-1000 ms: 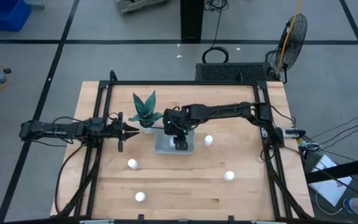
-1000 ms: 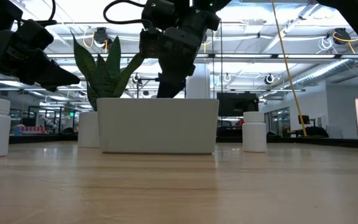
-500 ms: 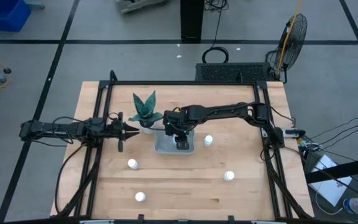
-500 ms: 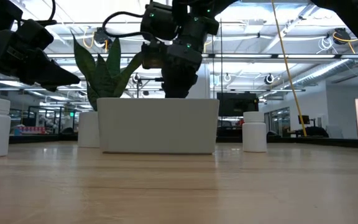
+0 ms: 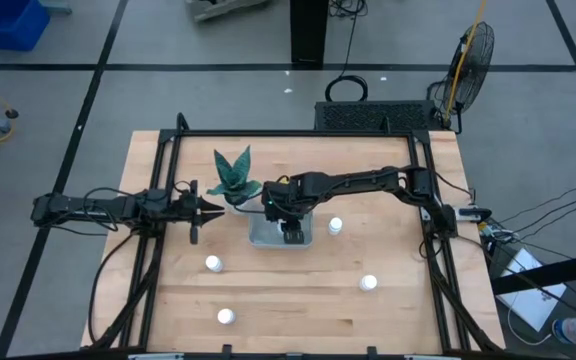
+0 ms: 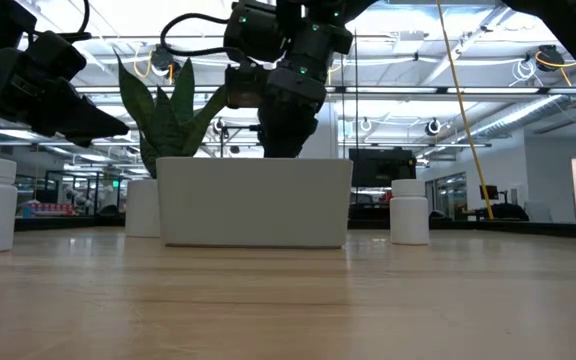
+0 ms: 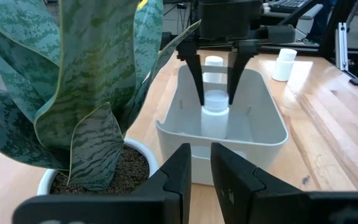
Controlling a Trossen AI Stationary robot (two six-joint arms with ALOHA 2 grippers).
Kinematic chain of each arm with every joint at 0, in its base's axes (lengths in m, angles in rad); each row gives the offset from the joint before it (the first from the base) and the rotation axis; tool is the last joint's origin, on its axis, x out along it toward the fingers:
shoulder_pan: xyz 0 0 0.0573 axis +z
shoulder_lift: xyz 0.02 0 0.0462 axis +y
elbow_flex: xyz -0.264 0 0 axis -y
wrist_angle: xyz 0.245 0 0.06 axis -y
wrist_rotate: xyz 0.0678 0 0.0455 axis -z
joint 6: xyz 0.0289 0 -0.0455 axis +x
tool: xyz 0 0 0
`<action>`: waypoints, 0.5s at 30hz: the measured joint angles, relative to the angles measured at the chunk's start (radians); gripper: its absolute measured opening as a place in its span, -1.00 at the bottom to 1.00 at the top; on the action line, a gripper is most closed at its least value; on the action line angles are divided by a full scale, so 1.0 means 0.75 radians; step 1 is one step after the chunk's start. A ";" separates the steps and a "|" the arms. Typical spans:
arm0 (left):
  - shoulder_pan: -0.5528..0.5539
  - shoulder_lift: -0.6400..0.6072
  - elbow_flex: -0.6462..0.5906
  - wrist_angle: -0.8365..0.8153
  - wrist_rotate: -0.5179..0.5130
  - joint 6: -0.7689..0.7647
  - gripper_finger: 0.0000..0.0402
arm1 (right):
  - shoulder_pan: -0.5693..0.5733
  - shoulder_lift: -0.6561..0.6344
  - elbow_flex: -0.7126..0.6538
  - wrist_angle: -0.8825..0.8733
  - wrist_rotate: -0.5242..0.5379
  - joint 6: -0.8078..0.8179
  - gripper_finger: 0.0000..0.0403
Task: Pick and place pill bottles into a basket
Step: Put the white pill bottle into the gray bin
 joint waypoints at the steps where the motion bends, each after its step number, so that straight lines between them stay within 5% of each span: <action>1: 0.000 0.000 0.000 0.000 0.000 0.000 -0.68 | 0.005 0.000 0.000 0.000 0.001 0.000 -0.28; 15: 0.000 0.000 0.000 -0.002 0.004 -0.003 -0.68 | 0.030 0.002 0.000 0.019 0.037 0.002 -0.13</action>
